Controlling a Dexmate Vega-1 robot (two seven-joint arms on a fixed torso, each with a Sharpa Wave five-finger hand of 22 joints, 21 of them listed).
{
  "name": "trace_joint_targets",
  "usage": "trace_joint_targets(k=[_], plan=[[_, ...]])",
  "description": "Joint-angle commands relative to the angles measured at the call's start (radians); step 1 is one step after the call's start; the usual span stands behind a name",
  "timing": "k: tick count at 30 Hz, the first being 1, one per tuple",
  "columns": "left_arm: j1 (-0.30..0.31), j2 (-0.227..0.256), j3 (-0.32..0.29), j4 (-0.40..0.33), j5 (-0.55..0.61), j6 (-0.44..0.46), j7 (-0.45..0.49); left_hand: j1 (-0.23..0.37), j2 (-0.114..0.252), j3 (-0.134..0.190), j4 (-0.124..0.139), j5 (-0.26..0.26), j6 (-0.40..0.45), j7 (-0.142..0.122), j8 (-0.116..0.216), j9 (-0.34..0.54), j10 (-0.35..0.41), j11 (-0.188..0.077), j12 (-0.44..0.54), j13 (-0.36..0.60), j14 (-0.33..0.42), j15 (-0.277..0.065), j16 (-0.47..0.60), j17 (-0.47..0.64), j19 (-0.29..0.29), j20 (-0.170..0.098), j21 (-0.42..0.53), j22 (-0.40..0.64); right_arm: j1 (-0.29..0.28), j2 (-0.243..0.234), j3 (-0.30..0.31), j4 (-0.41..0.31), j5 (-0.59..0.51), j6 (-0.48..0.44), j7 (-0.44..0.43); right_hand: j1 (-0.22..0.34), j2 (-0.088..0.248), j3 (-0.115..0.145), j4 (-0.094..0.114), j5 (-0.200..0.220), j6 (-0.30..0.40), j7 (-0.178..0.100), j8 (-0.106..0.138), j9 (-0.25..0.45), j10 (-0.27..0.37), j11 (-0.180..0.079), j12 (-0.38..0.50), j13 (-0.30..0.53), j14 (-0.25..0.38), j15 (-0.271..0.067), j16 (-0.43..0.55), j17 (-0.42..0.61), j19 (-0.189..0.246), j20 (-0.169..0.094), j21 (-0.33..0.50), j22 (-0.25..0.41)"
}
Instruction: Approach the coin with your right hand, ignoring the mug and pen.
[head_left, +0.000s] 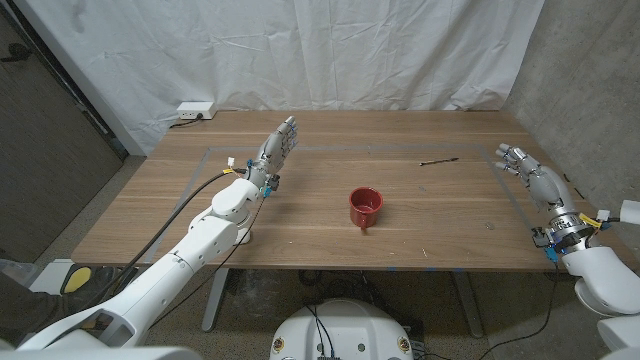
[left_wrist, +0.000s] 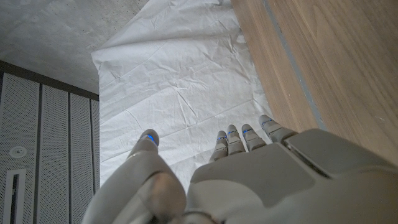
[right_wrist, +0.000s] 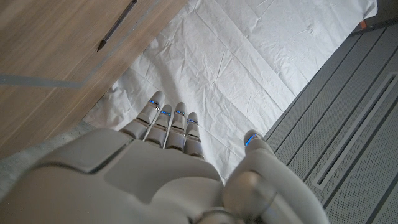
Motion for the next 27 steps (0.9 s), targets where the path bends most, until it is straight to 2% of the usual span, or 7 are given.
trace_joint_targets(k=[1,14,27], plan=[[-0.01,0.0,0.002,0.01,-0.001,0.007,-0.005,0.006,0.005,-0.003,-0.001,-0.003,0.003,0.006,0.0,0.002,-0.007,0.002,0.0,0.004,-0.006,-0.002,-0.006,0.003,-0.008,-0.065,-0.004,0.003,-0.026,0.021,0.04,-0.058,-0.201,-0.059,-0.074,0.006,0.001,0.002,-0.009,0.005,0.002,-0.006,-0.001,0.003,-0.003,-0.001,-0.007,0.004,-0.004,0.003,-0.004,0.001,0.0,-0.019,-0.007,0.003],[-0.006,0.003,0.003,0.011,-0.004,0.008,-0.011,0.008,0.007,-0.005,-0.002,-0.004,0.004,0.006,-0.001,0.002,-0.008,0.0,-0.001,0.004,-0.002,-0.001,-0.004,0.004,0.005,-0.06,-0.002,0.003,-0.045,0.047,0.061,-0.105,-0.408,-0.12,-0.149,0.007,0.002,0.002,-0.011,0.006,0.001,-0.008,-0.002,0.003,-0.005,-0.004,-0.008,0.004,-0.008,0.002,-0.005,0.001,-0.001,-0.018,-0.014,0.003],[0.0,0.002,0.003,0.009,-0.002,0.0,-0.01,0.01,0.01,-0.007,-0.002,-0.004,0.006,0.008,0.0,0.002,-0.006,0.001,0.0,0.004,-0.003,0.001,-0.005,0.004,0.005,-0.059,-0.006,0.004,-0.047,0.059,0.065,-0.12,-0.498,-0.149,-0.184,0.009,0.004,0.003,-0.013,0.008,0.006,-0.014,0.0,0.003,-0.004,-0.008,-0.008,0.004,-0.008,0.0,-0.005,0.001,0.0,-0.017,-0.02,0.003]])
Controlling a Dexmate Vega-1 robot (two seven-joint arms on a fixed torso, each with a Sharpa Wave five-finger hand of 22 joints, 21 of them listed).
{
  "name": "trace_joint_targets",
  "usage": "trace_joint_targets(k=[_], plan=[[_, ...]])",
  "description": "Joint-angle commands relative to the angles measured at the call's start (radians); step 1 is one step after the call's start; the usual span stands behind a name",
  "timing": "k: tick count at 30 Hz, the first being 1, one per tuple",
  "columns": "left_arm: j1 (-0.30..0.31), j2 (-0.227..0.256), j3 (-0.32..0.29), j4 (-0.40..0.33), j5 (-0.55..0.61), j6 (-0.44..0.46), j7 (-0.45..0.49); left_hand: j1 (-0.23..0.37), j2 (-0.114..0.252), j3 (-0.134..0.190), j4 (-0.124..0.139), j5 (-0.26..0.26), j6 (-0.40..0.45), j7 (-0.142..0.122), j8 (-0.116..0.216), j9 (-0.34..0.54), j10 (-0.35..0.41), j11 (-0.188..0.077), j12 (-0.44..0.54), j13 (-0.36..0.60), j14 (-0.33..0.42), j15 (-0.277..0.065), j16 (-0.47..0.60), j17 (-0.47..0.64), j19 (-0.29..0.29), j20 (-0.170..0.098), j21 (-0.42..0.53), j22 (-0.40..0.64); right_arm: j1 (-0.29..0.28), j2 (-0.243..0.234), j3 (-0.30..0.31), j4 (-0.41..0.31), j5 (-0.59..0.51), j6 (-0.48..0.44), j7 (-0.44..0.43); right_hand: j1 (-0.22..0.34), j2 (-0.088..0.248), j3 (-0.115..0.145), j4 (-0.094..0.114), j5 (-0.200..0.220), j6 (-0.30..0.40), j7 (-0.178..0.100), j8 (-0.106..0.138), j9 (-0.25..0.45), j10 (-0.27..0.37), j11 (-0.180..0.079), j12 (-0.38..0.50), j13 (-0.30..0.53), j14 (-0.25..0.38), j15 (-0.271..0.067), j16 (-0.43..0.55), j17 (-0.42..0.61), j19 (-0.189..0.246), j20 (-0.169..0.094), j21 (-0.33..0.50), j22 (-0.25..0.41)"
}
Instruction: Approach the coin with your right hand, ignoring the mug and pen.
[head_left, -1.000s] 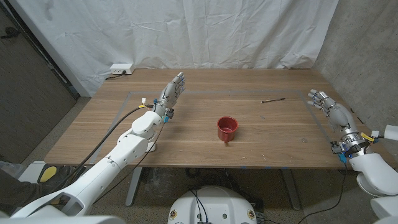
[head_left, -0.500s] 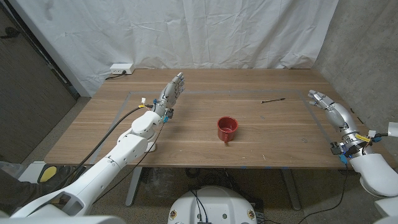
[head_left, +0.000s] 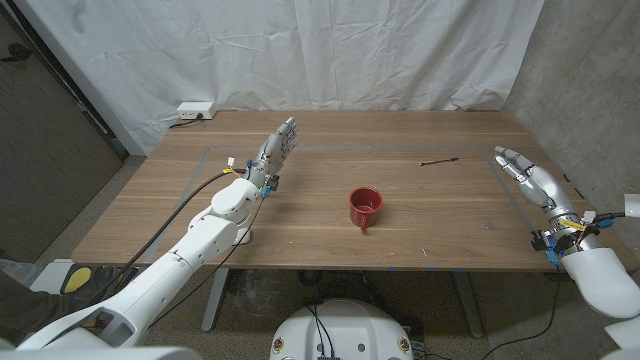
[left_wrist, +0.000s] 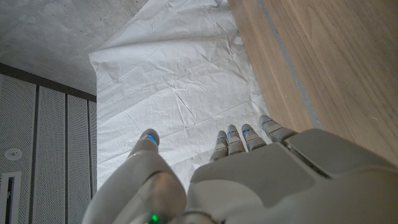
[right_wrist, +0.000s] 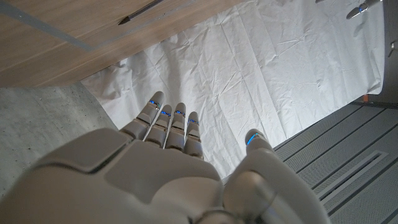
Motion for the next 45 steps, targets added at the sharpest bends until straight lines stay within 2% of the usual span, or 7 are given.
trace_joint_targets(k=[1,10,17,34,45], plan=[[0.007,-0.001,0.001,0.0,0.001,-0.009,0.0,0.007,0.006,-0.004,0.0,0.0,0.006,0.008,0.0,0.002,-0.006,0.002,0.0,0.004,-0.003,0.001,-0.004,0.004,0.002,-0.063,-0.002,0.004,-0.008,0.014,0.008,-0.026,-0.128,-0.038,-0.052,0.009,0.004,0.003,-0.005,0.005,0.005,-0.005,0.0,0.003,0.0,-0.004,0.0,0.004,0.0,0.001,-0.001,0.001,0.0,-0.018,-0.002,0.003],[0.012,-0.003,0.003,-0.001,0.003,-0.014,0.001,0.008,0.007,-0.005,0.0,-0.001,0.007,0.008,0.0,0.002,-0.006,0.002,0.0,0.004,-0.003,0.0,-0.005,0.004,0.002,-0.065,-0.004,0.004,-0.01,0.01,0.0,-0.025,-0.159,-0.049,-0.063,0.009,0.005,0.003,-0.006,0.006,0.008,-0.007,0.001,0.003,0.003,-0.005,0.0,0.004,-0.001,0.0,-0.002,0.001,0.0,-0.017,-0.006,0.003],[0.014,-0.005,0.004,-0.001,0.003,-0.015,0.003,0.009,0.008,-0.006,0.0,-0.001,0.007,0.007,0.0,0.002,-0.005,0.001,0.0,0.004,-0.003,0.001,-0.004,0.004,0.002,-0.064,-0.006,0.004,-0.015,0.004,-0.01,-0.035,-0.231,-0.082,-0.094,0.01,0.006,0.003,-0.007,0.007,0.008,-0.009,0.0,0.003,0.0,-0.007,-0.001,0.005,0.0,-0.002,-0.001,0.001,-0.001,-0.018,-0.01,0.004],[0.02,0.013,0.003,-0.039,0.012,0.013,0.017,0.011,0.01,-0.008,-0.001,-0.002,0.007,0.006,0.0,0.002,-0.006,0.001,-0.001,0.004,-0.003,0.002,-0.004,0.004,0.002,-0.062,-0.009,0.004,-0.02,-0.016,-0.055,-0.017,-0.371,-0.136,-0.215,0.013,0.008,0.004,-0.01,0.01,0.01,-0.013,0.0,0.004,-0.002,-0.007,-0.003,0.005,-0.004,-0.003,-0.003,0.0,-0.006,-0.016,-0.02,0.004],[0.019,0.021,0.007,-0.059,0.028,0.032,0.034,0.012,0.011,-0.009,-0.001,-0.003,0.007,0.007,-0.001,0.002,-0.006,0.002,-0.001,0.004,-0.003,0.003,-0.004,0.004,0.002,-0.06,-0.011,0.005,-0.013,-0.055,-0.095,0.013,-0.418,-0.173,-0.284,0.017,0.009,0.005,-0.013,0.013,0.016,-0.018,0.002,0.004,0.002,-0.011,-0.001,0.005,-0.003,-0.008,-0.002,0.0,-0.004,-0.018,-0.026,0.004]])
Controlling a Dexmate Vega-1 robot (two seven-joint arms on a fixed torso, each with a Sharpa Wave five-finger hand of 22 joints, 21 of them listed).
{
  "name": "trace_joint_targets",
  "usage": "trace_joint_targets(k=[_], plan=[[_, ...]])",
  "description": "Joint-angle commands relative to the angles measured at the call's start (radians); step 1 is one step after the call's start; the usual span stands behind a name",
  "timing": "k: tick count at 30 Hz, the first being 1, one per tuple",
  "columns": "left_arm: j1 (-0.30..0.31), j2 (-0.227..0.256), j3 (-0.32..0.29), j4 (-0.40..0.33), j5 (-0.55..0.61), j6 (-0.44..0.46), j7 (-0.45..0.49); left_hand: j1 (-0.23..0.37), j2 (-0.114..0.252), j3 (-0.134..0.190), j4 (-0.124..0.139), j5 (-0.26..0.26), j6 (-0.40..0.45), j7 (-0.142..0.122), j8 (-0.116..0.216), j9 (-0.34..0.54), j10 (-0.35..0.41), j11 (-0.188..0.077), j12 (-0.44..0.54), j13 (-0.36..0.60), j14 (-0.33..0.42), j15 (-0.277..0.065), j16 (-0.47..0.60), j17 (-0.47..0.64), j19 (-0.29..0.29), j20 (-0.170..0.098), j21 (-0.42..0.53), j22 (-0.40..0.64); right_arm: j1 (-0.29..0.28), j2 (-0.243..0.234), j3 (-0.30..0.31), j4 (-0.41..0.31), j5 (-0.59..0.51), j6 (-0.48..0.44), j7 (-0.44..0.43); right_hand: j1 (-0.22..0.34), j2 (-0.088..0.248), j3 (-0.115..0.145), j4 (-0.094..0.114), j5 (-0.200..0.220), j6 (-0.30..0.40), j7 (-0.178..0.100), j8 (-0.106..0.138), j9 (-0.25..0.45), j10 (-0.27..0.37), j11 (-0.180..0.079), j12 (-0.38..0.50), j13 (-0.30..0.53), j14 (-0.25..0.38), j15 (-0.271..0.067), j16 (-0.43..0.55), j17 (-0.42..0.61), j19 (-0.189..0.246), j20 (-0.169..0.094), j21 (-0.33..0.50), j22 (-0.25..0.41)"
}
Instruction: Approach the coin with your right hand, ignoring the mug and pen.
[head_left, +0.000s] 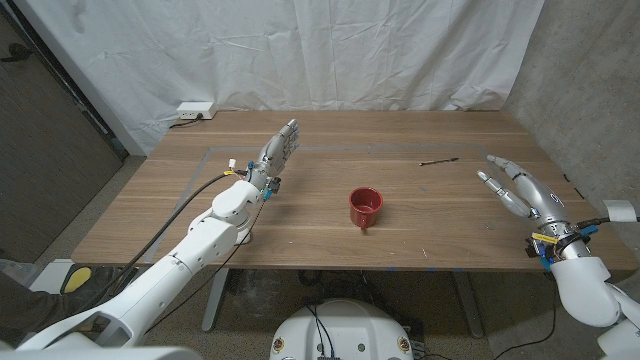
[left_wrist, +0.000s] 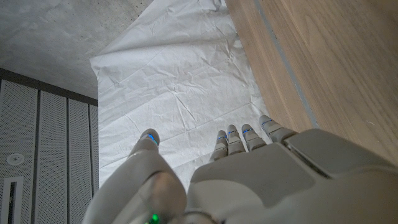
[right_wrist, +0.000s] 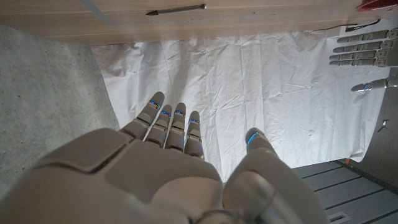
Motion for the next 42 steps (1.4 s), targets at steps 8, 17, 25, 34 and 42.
trace_joint_targets(k=[8,17,25,34,42], plan=[[0.005,0.008,0.001,-0.021,0.012,0.015,0.015,0.009,0.007,-0.003,0.0,-0.003,0.001,0.002,-0.001,0.002,-0.006,-0.002,-0.001,0.004,-0.003,0.003,-0.004,0.004,0.001,-0.058,-0.008,0.005,0.004,-0.063,-0.06,0.035,-0.089,-0.08,-0.121,0.014,0.005,0.006,-0.008,0.008,0.013,-0.01,0.005,0.002,0.006,-0.013,0.0,0.005,0.007,-0.006,-0.001,0.0,0.002,-0.023,-0.011,0.004],[0.005,0.004,0.003,-0.013,0.012,0.01,0.012,0.01,0.008,-0.004,0.0,-0.004,0.001,0.001,-0.001,0.002,-0.006,-0.001,-0.001,0.004,-0.004,0.003,-0.005,0.004,0.002,-0.057,-0.01,0.005,-0.003,-0.095,-0.078,0.028,-0.088,-0.126,-0.127,0.017,0.006,0.007,-0.01,0.01,0.016,-0.014,0.005,0.002,0.01,-0.015,0.001,0.005,0.01,-0.008,0.0,0.0,0.003,-0.023,-0.015,0.004],[0.006,0.002,0.003,-0.012,0.012,0.009,0.014,0.011,0.009,-0.006,0.0,-0.004,0.001,0.0,-0.001,0.002,-0.007,0.001,-0.001,0.004,-0.003,0.004,-0.004,0.004,0.002,-0.057,-0.011,0.005,-0.009,-0.125,-0.095,0.015,-0.107,-0.187,-0.127,0.018,0.006,0.007,-0.012,0.012,0.019,-0.012,0.006,0.002,0.011,-0.013,0.001,0.005,0.01,-0.009,0.0,0.0,0.003,-0.022,-0.018,0.004],[0.001,-0.002,0.006,-0.008,0.011,0.009,0.011,0.011,0.009,-0.007,0.0,-0.005,0.001,0.001,-0.001,0.002,-0.006,0.001,-0.001,0.004,-0.004,0.004,-0.004,0.005,0.001,-0.055,-0.013,0.005,-0.015,-0.156,-0.113,0.0,-0.123,-0.246,-0.124,0.018,0.006,0.007,-0.013,0.014,0.021,-0.013,0.006,0.002,0.01,-0.013,0.0,0.005,0.009,-0.007,-0.001,0.0,0.002,-0.021,-0.023,0.004],[-0.004,-0.002,0.01,-0.01,0.015,0.018,0.013,0.012,0.01,-0.009,0.0,-0.005,0.002,0.0,-0.001,0.002,-0.005,0.002,-0.001,0.004,-0.004,0.004,-0.004,0.005,0.001,-0.055,-0.014,0.005,-0.018,-0.18,-0.124,-0.004,-0.11,-0.267,-0.12,0.016,0.007,0.005,-0.014,0.018,0.063,-0.016,0.018,0.002,0.026,-0.014,0.005,0.005,0.03,-0.017,0.006,0.0,0.028,-0.027,-0.025,0.005]])
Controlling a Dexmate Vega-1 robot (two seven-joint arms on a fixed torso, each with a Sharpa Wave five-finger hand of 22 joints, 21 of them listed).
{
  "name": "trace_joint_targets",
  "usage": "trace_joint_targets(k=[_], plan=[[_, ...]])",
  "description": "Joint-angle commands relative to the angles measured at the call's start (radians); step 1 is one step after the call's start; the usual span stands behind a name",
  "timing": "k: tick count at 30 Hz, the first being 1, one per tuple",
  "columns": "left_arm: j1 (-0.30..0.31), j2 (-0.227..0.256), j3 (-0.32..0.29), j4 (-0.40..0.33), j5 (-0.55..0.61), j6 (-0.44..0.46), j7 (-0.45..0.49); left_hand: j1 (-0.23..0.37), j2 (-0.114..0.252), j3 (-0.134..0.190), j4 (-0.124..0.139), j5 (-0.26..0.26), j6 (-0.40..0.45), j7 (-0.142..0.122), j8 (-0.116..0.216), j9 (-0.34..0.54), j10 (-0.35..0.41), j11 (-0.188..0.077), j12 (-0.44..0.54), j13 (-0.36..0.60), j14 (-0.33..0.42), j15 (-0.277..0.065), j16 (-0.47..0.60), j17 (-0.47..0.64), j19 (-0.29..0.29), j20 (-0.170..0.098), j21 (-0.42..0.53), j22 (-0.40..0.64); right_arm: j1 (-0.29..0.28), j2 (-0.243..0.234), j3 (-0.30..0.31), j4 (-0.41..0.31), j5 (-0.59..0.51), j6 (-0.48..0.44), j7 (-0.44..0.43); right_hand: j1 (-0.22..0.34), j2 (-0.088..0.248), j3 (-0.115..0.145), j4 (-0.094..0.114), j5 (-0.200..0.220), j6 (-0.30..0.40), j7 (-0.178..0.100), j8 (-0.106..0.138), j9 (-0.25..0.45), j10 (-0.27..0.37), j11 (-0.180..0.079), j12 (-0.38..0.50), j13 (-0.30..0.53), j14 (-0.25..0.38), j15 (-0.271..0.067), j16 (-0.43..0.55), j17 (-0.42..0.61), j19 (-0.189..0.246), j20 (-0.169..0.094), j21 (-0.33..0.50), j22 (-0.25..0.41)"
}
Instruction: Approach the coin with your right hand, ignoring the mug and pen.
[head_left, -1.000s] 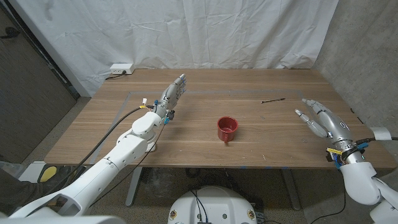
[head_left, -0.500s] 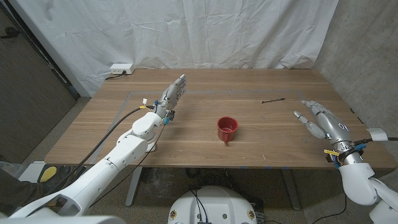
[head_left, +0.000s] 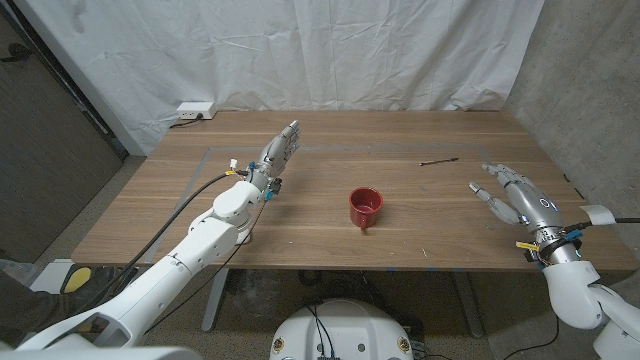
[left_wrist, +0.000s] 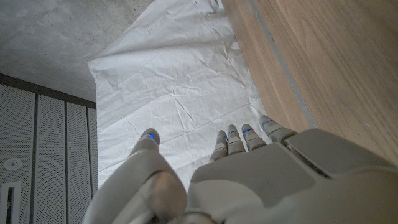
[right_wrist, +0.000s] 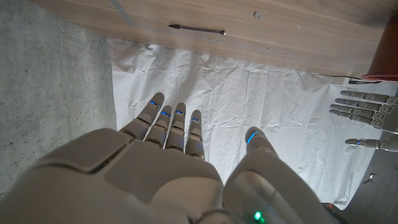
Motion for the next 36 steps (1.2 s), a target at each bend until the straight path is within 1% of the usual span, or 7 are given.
trace_joint_targets(k=[1,7,15,28,36], plan=[[-0.008,-0.003,0.005,0.0,0.003,0.007,0.001,0.007,0.005,-0.002,0.002,-0.001,0.002,0.001,-0.001,0.002,-0.005,0.002,-0.001,0.004,-0.004,0.004,-0.004,0.005,0.001,-0.055,-0.003,0.005,-0.007,-0.039,-0.02,-0.012,0.004,-0.057,0.006,0.01,0.002,0.001,-0.005,0.007,0.018,0.0,0.008,0.002,0.017,-0.003,0.006,0.005,0.017,-0.004,0.006,0.0,0.018,-0.023,-0.004,0.005],[-0.01,-0.005,0.005,0.0,0.003,0.003,0.0,0.007,0.005,-0.002,0.002,-0.002,0.002,0.001,-0.001,0.002,-0.006,0.001,-0.001,0.004,-0.004,0.005,-0.004,0.005,0.001,-0.055,-0.004,0.005,-0.01,-0.053,-0.024,-0.018,0.016,-0.078,0.021,0.01,0.002,0.001,-0.005,0.008,0.021,-0.002,0.007,0.002,0.022,-0.001,0.008,0.005,0.02,-0.002,0.006,0.0,0.021,-0.023,-0.006,0.005],[-0.02,-0.009,0.008,0.011,0.005,0.002,-0.006,0.008,0.006,-0.004,0.002,-0.002,0.002,0.0,-0.001,0.002,-0.006,-0.002,-0.001,0.004,-0.004,0.005,-0.004,0.005,0.002,-0.054,-0.005,0.005,-0.015,-0.068,-0.034,-0.041,0.023,-0.138,0.058,0.01,0.002,0.0,-0.006,0.009,0.024,-0.003,0.007,0.002,0.027,-0.001,0.009,0.005,0.023,0.0,0.006,0.0,0.023,-0.02,-0.009,0.005],[-0.027,-0.015,0.008,0.024,0.001,-0.004,-0.012,0.008,0.007,-0.006,0.002,-0.003,0.002,0.001,-0.001,0.002,-0.006,-0.001,-0.001,0.004,-0.004,0.005,-0.004,0.005,0.001,-0.053,-0.007,0.005,-0.013,-0.084,-0.056,-0.043,0.04,-0.175,0.064,0.009,0.002,-0.001,-0.007,0.011,0.023,-0.004,0.004,0.002,0.03,0.0,0.009,0.005,0.029,0.0,0.007,0.0,0.029,-0.015,-0.012,0.005],[-0.028,-0.013,0.01,0.023,0.002,0.002,-0.013,0.009,0.007,-0.007,0.002,-0.003,0.002,0.0,-0.001,0.002,-0.006,-0.001,-0.001,0.004,-0.004,0.006,-0.004,0.005,0.002,-0.054,-0.007,0.005,-0.008,-0.085,-0.076,-0.029,0.057,-0.178,0.044,0.009,0.002,-0.001,-0.009,0.011,0.019,-0.002,0.001,0.002,0.029,0.002,0.008,0.005,0.033,0.0,0.008,0.0,0.035,-0.013,-0.014,0.005]])
